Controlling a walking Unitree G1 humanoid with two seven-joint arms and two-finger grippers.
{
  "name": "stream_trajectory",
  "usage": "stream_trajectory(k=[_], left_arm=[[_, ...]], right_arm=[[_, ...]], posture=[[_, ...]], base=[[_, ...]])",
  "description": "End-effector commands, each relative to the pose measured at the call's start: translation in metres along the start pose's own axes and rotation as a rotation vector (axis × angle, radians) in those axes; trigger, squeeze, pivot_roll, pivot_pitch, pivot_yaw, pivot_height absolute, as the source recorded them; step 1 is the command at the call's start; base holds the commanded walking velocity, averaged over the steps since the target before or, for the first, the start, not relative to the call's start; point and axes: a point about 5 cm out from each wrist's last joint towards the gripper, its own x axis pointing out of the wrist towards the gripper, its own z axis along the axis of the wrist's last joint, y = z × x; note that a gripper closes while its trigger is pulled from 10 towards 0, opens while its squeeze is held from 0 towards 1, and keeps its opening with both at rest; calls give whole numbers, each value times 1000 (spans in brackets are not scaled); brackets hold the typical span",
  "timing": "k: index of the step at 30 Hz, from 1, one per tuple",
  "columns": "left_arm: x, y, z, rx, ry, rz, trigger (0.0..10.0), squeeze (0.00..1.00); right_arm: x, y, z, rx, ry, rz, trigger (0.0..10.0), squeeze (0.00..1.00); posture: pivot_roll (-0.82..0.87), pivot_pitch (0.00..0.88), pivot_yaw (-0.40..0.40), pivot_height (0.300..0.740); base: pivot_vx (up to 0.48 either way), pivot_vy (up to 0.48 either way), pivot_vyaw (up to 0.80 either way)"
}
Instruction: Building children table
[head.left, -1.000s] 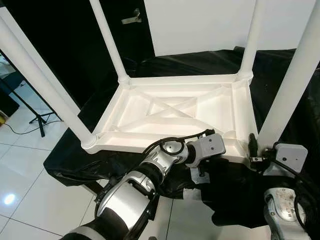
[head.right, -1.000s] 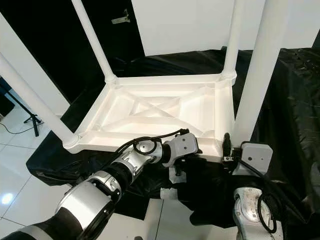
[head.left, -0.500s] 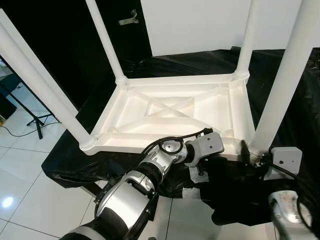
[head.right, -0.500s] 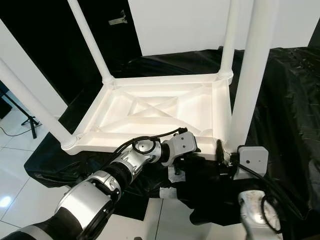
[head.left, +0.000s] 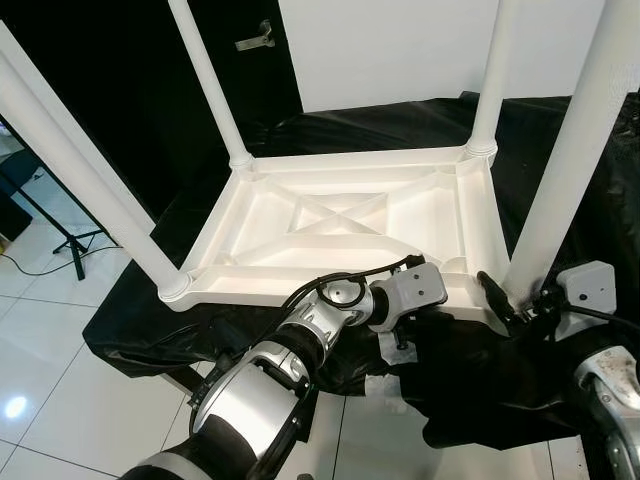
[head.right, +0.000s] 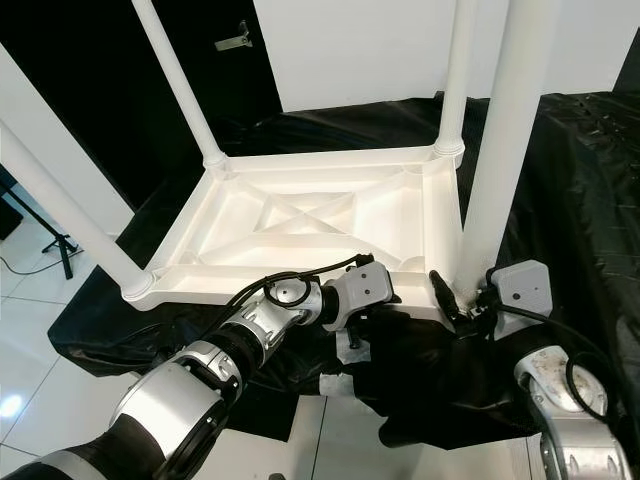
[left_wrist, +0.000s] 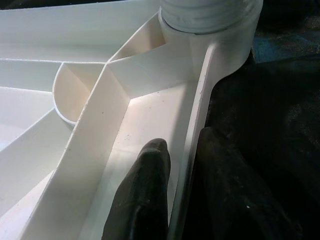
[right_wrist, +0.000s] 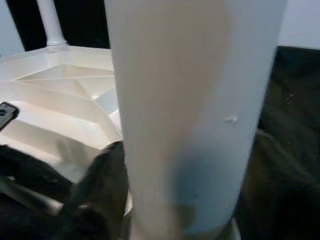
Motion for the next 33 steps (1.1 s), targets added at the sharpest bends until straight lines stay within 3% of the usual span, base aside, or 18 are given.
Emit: stream_trajectory(k=[1,9,13,15,16,17,18,19,22,31,32,33], left_arm=[[6,-12,-15,-54,60,24,10000,0],[6,-11,-13,-54,57,27,10000,0],[6,-11,-13,-53,57,27,10000,0],[6,-11,-13,-53,56,26,10000,0],[7,-11,-13,-53,56,27,10000,0],[7,-11,-13,-53,56,27,10000,0],[7,-11,-13,-53,56,28,10000,0],[7,-11,-13,-53,56,28,10000,0],[8,-12,-12,-51,53,23,10000,0],[7,-12,-12,-50,56,24,10000,0],[7,-12,-12,-49,57,24,10000,0],[7,-12,-12,-49,57,24,10000,0]], right_arm=[[0,6,-6,37,31,70,0,0],[-5,10,-14,116,76,81,0,0],[-10,21,-22,166,107,-21,0,0],[-13,24,-26,164,120,-91,0,0],[-18,26,-30,157,123,-213,0,0],[-18,26,-30,157,123,-213,0,0],[-23,29,-33,161,131,-330,0,0],[-23,29,-33,161,131,-330,0,0],[-30,31,-33,200,146,-545,0,0],[-28,31,-33,148,163,-533,0,0],[-27,33,-33,144,165,-511,4431,0],[-27,33,-33,144,165,-511,4431,0]], posture=[[-69,0,135,740],[-68,0,134,740],[-71,0,135,740],[-72,0,132,740],[-70,0,130,740],[-70,0,130,740],[-70,0,133,740],[-70,0,133,740],[-72,0,135,740],[-71,0,134,740],[-72,0,135,740],[-72,0,135,740]], base=[[0,0,0],[0,0,0],[0,0,0],[0,0,0],[0,0,0],[0,0,0],[0,0,0],[0,0,0],[0,0,0],[0,0,0],[0,0,0],[0,0,0]])
